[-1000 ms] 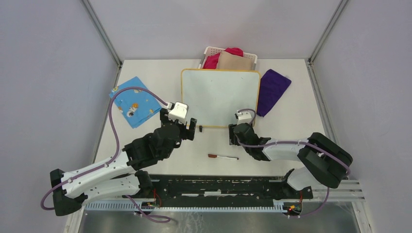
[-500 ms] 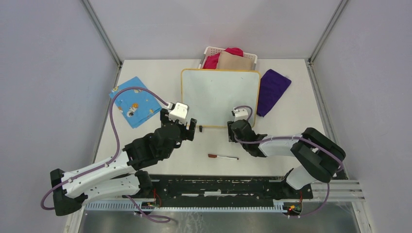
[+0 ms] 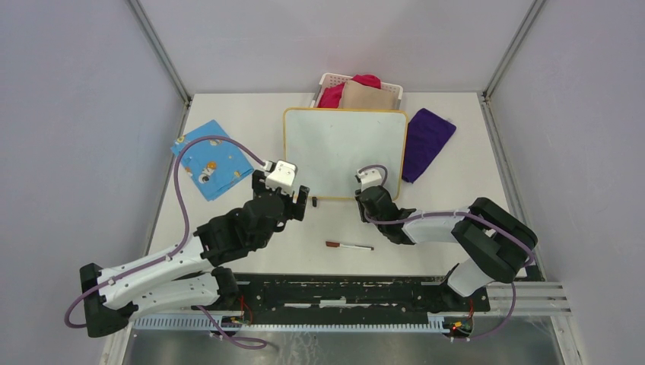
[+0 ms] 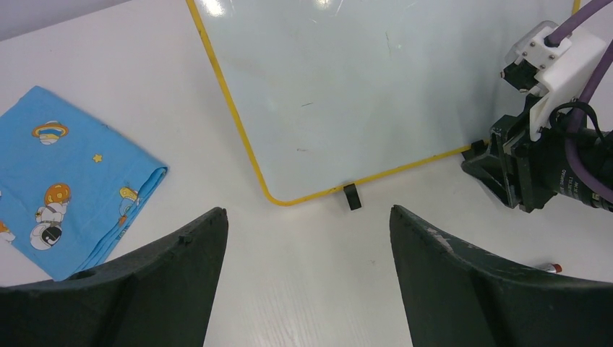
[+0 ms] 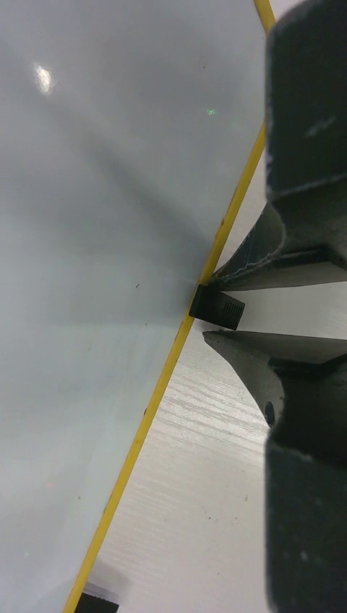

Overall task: Write a sentence on the whiteboard
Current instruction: Move the whiteboard to the center of the board.

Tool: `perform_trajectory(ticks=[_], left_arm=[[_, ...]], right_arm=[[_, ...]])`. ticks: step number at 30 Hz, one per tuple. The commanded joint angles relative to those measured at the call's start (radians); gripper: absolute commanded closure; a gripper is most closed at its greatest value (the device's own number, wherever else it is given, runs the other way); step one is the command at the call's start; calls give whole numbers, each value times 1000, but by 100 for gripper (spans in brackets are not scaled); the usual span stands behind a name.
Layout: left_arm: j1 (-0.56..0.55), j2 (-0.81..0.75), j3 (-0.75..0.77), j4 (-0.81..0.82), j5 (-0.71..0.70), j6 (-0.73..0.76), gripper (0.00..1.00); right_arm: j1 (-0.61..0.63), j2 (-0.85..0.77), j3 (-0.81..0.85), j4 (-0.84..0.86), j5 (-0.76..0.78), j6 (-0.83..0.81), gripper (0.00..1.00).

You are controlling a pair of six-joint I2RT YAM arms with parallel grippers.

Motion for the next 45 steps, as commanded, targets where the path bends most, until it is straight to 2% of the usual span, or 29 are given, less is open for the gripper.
perform_trajectory(ticks=[1, 14, 24, 27, 36, 45], left_arm=[[-1, 4, 7, 20, -10, 13, 13], [0, 16, 8, 20, -7, 16, 13], [0, 20, 8, 20, -5, 17, 13], [-1, 21, 9, 19, 0, 17, 13], [-2, 23, 8, 21, 8, 16, 12], [0, 13, 5, 22, 1, 12, 12]], right_arm=[[-3, 14, 31, 28, -2, -100, 70], [-48, -17, 7, 5, -32, -203, 89], [-55, -16, 18, 4, -94, -218, 89], [-54, -17, 20, -3, -112, -201, 86], [-55, -56, 0, -22, -128, -165, 64], [-55, -163, -9, -71, -186, -124, 47]])
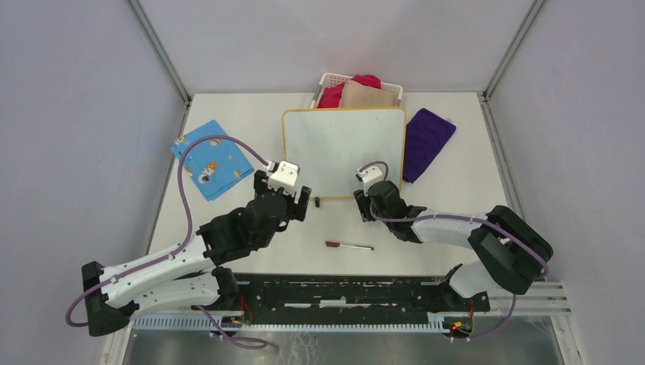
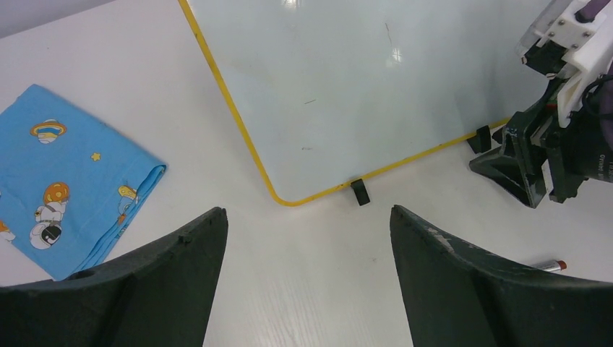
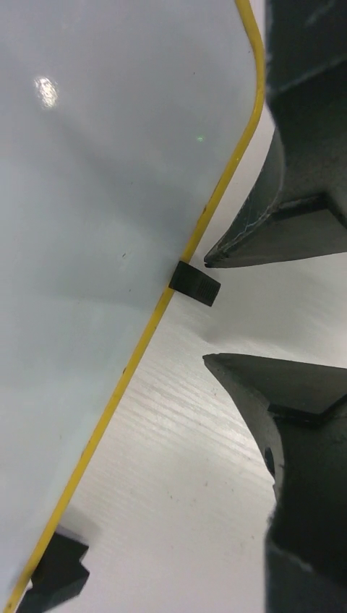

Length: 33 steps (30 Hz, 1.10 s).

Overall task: Write a sentence on the whiteboard
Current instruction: Move the whiteboard to the center of the board.

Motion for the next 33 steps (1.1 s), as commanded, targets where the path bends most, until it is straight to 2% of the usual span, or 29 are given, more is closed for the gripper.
perform_trajectory(ticks=[1, 7, 9, 15, 20, 23, 25, 29, 33], left_arm=[[-1, -11, 4, 25, -4, 10, 11], [-1, -58, -19, 54, -3, 5, 7], [-2, -83, -30, 80, 7, 10, 1], [-2, -115, -9, 133, 50, -3, 0], [0, -78, 96, 181, 74, 24, 0], [-1, -7, 178, 181, 160, 170, 0], [-1, 47, 206, 181, 165, 233, 0], [1, 106, 159, 265, 112, 235, 0], [6, 61, 66, 328, 190, 147, 0]], right_arm=[[1, -101, -6, -19, -54, 31, 46], [1, -275, -64, -93, -146, 14, 39], [2, -348, -87, -113, -200, -8, 37], [3, -521, -59, -207, -342, -89, 25], [12, -622, -31, -203, -331, -145, 20], [17, -664, -84, -103, -270, -36, 9], [16, -692, -143, -16, -271, -24, 7], [14, -715, -175, 26, -191, 49, 2], [14, -668, -131, -77, -194, 15, 2]])
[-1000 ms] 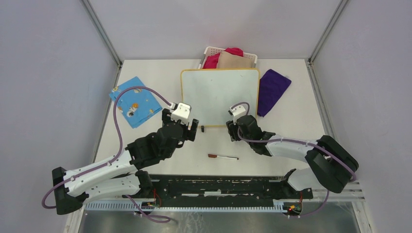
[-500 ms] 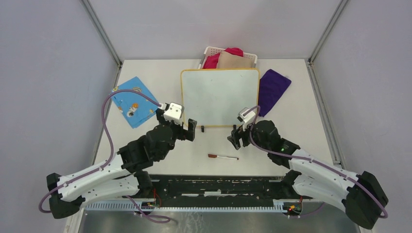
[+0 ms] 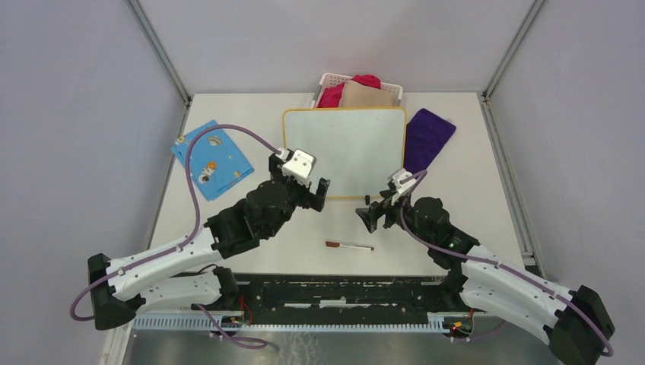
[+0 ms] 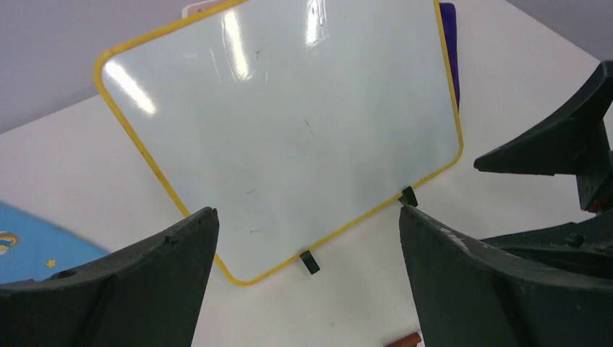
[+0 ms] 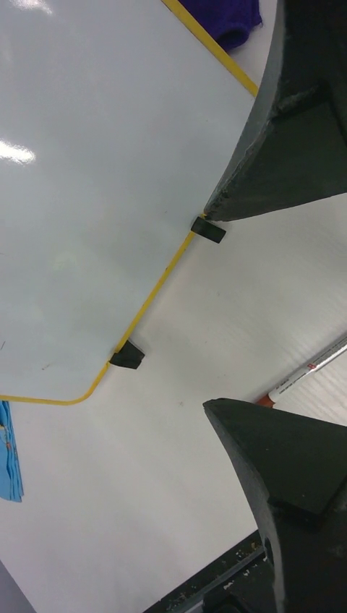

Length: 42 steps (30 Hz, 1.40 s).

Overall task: Write a sentence on the whiteboard
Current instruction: Move the whiteboard to the center of the board, then open the whiteboard marker at the center of the board.

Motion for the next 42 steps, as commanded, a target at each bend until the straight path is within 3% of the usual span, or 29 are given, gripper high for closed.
perform_trajectory(ticks=[1, 4, 8, 11, 14, 17, 25, 29, 36, 42], left_arm=[[13, -57, -79, 105, 60, -44, 0], [104, -120, -109, 74, 145, -141, 0], [414, -208, -123, 4, 396, -279, 0], [456, -215, -139, -4, 444, -316, 0], [525, -173, -159, 12, 542, -372, 0], [594, -149, -182, 75, 704, -438, 0], [688, -73, -174, 316, 1122, -588, 0], [686, -122, -234, 338, 1147, -518, 0], [635, -271, -275, 263, 1046, -359, 0], [603, -284, -266, 215, 967, -352, 0]], right_arm=[[-1, 42, 63, -49, 58, -1, 2], [-11, 65, 70, -89, 106, 6, 2], [-21, 80, 24, -19, -14, -48, 2], [-7, 136, 37, -43, -25, -81, 4], [71, 197, 75, -111, 55, -144, 7], [158, 222, 79, -124, 150, -174, 8], [253, 285, 79, -134, 166, -232, 12], [295, 332, 93, -154, 177, -251, 16], [319, 386, 106, -172, 171, -269, 24], [319, 455, 125, -166, 163, -256, 33]])
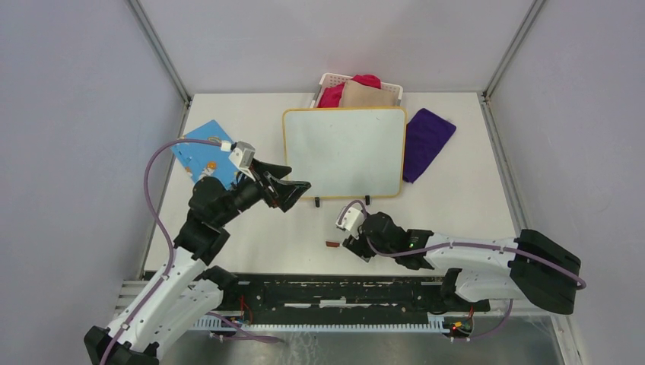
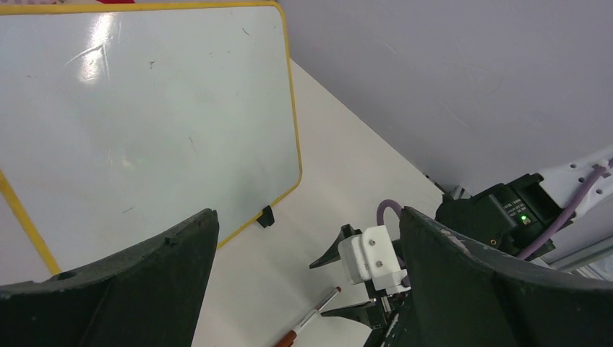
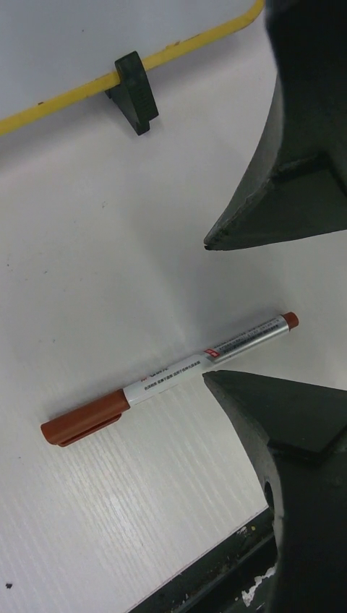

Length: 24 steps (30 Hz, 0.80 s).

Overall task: Write a sentence on the whiteboard
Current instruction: Open the whiteboard marker at the center of the board.

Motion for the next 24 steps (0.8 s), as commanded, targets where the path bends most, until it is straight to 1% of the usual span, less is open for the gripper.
perform_trajectory(ticks=[1, 4, 10, 16, 20, 24], left_arm=[[-12, -6, 22, -31, -76, 59, 0], [-15, -23, 19, -37, -92, 67, 0], [-25, -32, 17, -40, -72, 83, 0], [-27, -21, 19, -49, -72, 86, 0], [-29, -17, 21, -53, -80, 86, 0], [-33, -14, 24, -62, -89, 89, 1]], right_arm=[[7, 42, 50, 23, 8, 3, 35], [8, 68, 57, 23, -6, 8, 39], [6, 75, 44, 27, -22, 19, 43], [7, 75, 18, 23, 15, 49, 54], [7, 64, -8, 25, 48, 143, 63], [7, 15, -40, 31, 100, 250, 73]])
